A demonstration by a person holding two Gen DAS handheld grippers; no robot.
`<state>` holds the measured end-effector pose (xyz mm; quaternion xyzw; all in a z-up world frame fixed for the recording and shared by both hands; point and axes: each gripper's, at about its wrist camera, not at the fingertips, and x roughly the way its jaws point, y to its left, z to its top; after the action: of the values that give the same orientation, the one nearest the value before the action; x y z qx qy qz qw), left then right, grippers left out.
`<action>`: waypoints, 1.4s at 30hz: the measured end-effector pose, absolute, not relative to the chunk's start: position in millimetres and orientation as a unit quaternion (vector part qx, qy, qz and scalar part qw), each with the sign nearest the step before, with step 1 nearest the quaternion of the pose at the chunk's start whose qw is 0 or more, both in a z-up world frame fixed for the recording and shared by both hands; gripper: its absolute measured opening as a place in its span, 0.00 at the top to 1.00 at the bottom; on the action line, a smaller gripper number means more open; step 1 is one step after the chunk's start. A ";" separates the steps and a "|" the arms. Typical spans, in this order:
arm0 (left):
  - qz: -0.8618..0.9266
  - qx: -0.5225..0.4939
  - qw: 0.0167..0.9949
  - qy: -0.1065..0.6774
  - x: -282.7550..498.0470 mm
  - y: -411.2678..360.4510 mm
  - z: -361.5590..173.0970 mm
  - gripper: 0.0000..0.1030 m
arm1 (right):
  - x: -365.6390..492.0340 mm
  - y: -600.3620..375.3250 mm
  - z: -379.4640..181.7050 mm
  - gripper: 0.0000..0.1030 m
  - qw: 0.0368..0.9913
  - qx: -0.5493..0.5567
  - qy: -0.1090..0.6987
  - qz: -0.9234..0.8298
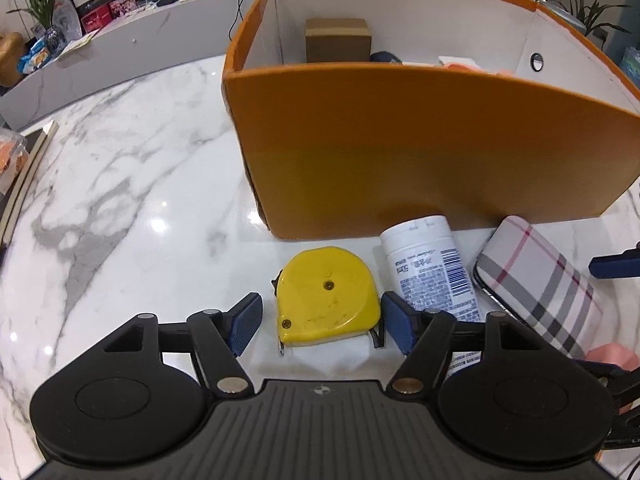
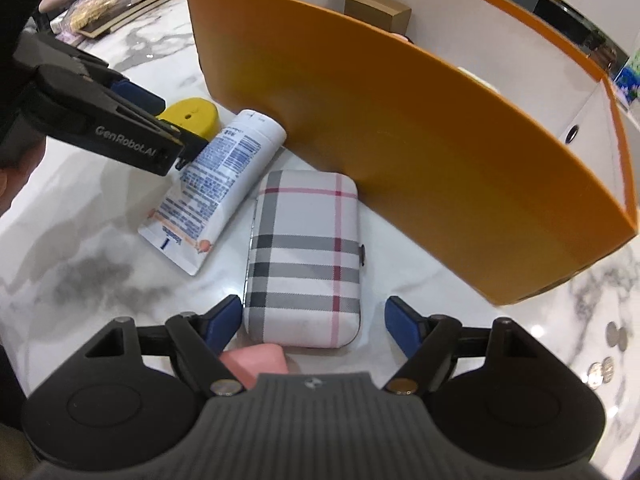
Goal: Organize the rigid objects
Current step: 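Grasp the yellow tape measure with the left tool while the right tool grasps the plaid case, then lift the tape measure and plaid case and carry both over the orange box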
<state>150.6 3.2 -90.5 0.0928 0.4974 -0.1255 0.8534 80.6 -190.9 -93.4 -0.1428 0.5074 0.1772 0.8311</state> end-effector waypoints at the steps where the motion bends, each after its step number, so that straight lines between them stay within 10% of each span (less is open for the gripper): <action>1: -0.124 0.087 0.855 0.496 151.3 5.1 -91.4 0.19 | 80.4 -191.2 -93.3 0.25 0.834 -0.143 0.503 0.178; 8: -0.137 0.077 0.854 0.495 150.9 7.6 -89.2 0.39 | 87.8 -191.5 -98.6 0.25 0.849 -0.114 0.487 0.172; 42: -0.161 0.087 0.862 0.473 120.4 32.8 -77.3 0.41 | 97.5 -188.1 -103.1 0.35 0.857 -0.096 0.476 0.176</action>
<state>120.4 32.8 -77.3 0.0870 0.4730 -0.1608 0.8619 97.5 -188.1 -103.1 -0.0957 0.4757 0.1758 0.8565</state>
